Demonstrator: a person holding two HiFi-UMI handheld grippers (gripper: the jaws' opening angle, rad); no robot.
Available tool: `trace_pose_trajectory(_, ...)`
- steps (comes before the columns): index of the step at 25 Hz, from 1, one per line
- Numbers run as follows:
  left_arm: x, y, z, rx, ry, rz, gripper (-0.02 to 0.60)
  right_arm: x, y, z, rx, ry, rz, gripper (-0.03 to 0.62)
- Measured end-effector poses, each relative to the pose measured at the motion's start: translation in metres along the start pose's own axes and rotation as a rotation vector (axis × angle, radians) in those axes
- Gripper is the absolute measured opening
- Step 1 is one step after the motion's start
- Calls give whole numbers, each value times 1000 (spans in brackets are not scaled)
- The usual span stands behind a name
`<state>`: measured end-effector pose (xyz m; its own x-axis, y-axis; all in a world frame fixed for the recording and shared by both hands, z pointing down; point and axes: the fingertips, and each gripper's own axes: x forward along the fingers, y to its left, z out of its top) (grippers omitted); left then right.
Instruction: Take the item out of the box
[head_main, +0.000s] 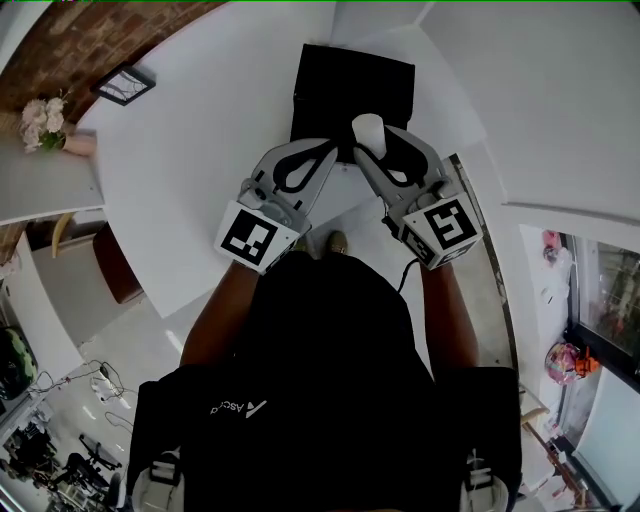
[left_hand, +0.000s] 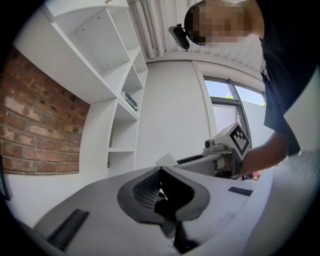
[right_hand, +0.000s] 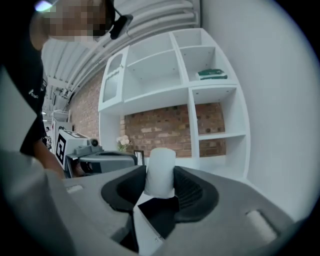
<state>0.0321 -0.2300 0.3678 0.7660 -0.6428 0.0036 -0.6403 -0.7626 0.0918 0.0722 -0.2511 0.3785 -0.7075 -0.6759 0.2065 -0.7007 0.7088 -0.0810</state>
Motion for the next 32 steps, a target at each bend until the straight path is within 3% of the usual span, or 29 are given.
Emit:
trace_pose_trajectory(15,-6,-30,30,43,-31,4,-2,-58,32,50,-8,-290,7,173)
trace_pose_trajectory(32,-10,-42,32,45,-35,-4,-2,-75,45,45,-34,-334,-9,172)
